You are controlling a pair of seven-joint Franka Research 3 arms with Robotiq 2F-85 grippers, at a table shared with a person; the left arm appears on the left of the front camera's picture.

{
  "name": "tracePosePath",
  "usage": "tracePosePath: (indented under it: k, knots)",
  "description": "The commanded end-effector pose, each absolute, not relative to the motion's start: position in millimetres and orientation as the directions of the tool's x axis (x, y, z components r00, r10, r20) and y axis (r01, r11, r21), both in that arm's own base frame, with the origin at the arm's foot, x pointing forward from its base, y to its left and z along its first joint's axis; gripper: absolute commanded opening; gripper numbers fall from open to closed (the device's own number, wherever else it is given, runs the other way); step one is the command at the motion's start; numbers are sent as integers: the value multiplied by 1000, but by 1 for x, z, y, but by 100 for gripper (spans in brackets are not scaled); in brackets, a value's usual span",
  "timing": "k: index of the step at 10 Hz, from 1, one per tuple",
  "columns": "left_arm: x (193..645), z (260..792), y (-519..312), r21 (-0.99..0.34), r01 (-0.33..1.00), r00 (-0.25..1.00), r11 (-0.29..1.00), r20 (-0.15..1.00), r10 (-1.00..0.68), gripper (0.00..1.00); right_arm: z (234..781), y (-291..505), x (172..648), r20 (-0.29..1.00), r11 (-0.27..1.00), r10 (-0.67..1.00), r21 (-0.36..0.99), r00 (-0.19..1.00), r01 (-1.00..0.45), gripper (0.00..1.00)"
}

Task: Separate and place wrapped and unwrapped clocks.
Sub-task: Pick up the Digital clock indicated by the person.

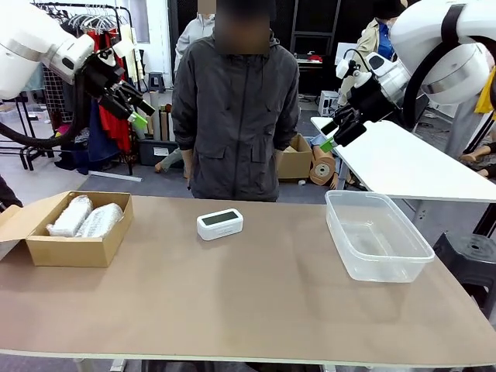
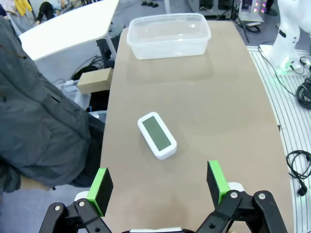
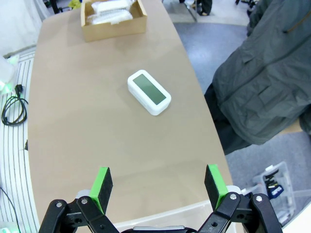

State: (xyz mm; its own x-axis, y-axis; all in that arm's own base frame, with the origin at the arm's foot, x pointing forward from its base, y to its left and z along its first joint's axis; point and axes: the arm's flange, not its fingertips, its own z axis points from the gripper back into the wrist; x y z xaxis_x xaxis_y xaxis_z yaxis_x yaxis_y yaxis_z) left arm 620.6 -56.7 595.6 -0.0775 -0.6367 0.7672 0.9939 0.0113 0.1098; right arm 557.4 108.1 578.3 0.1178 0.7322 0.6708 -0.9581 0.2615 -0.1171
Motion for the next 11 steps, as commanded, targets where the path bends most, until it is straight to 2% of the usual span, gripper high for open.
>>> tracePosePath:
  k: [1, 11]
  knots:
    - [620, 599, -57, 125, 992, -88, 12, 764, -639, 100, 579, 108, 556, 667, 263, 736, -123, 116, -957, 100]
    - [620, 599, -57, 125, 992, -88, 12, 764, -639, 100, 579, 108, 556, 667, 263, 736, -123, 116, -957, 100]
